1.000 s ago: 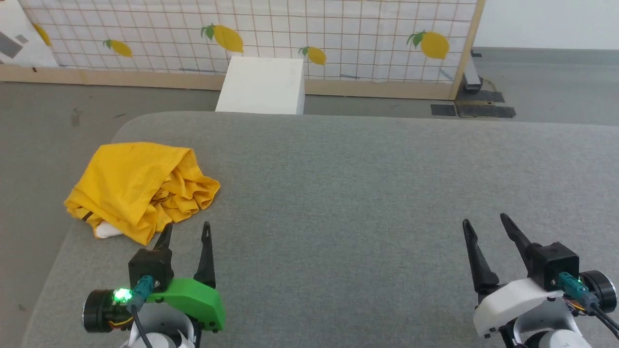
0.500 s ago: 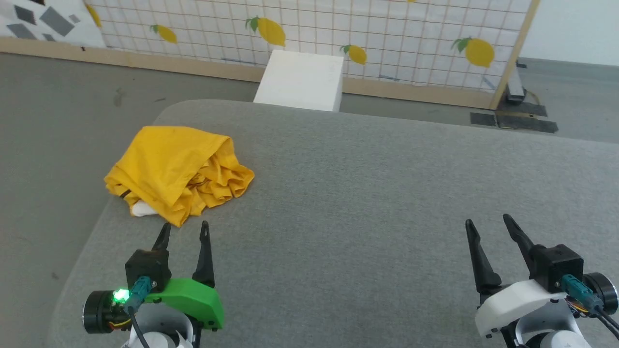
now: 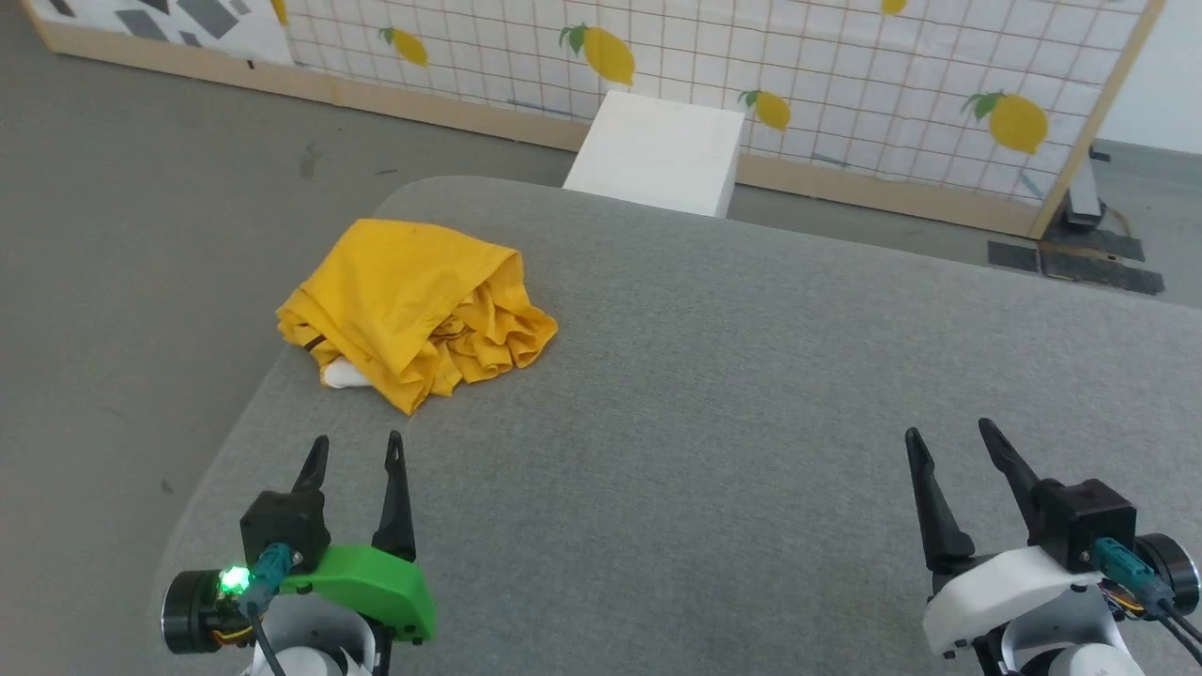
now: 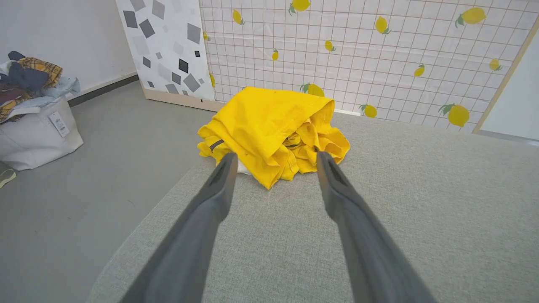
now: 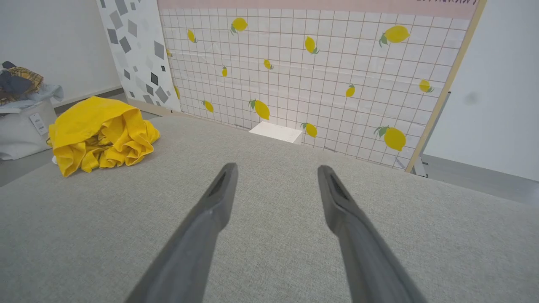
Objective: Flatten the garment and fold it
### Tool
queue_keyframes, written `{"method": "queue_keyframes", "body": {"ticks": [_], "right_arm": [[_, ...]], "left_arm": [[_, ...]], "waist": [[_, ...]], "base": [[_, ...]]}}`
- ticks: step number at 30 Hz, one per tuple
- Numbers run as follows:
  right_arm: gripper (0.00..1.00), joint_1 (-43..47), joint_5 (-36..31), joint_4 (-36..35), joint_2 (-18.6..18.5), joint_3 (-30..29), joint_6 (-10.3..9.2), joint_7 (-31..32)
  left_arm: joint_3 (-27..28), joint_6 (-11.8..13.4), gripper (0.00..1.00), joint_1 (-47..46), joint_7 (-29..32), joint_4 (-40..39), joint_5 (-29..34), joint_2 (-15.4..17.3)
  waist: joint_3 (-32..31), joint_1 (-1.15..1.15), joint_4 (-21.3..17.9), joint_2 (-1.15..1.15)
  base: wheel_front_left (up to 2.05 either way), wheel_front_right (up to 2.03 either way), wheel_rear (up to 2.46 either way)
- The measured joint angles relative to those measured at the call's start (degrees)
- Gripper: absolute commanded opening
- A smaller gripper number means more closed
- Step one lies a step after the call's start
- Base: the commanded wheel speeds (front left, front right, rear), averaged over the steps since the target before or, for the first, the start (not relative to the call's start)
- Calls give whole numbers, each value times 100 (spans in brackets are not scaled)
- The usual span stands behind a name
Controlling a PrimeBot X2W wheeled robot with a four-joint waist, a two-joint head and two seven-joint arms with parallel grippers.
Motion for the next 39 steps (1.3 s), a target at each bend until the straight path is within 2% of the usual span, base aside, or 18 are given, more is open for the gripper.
{"method": "queue_keyframes", "body": {"ticks": [39], "right_arm": [[100, -103, 115, 164, 2, -19, 0, -226]], "left_arm": [[-277, 368, 100, -180, -477, 420, -621, 190]], "waist": [[-25, 0, 1195, 0]], "base": [[0, 0, 0]]}}
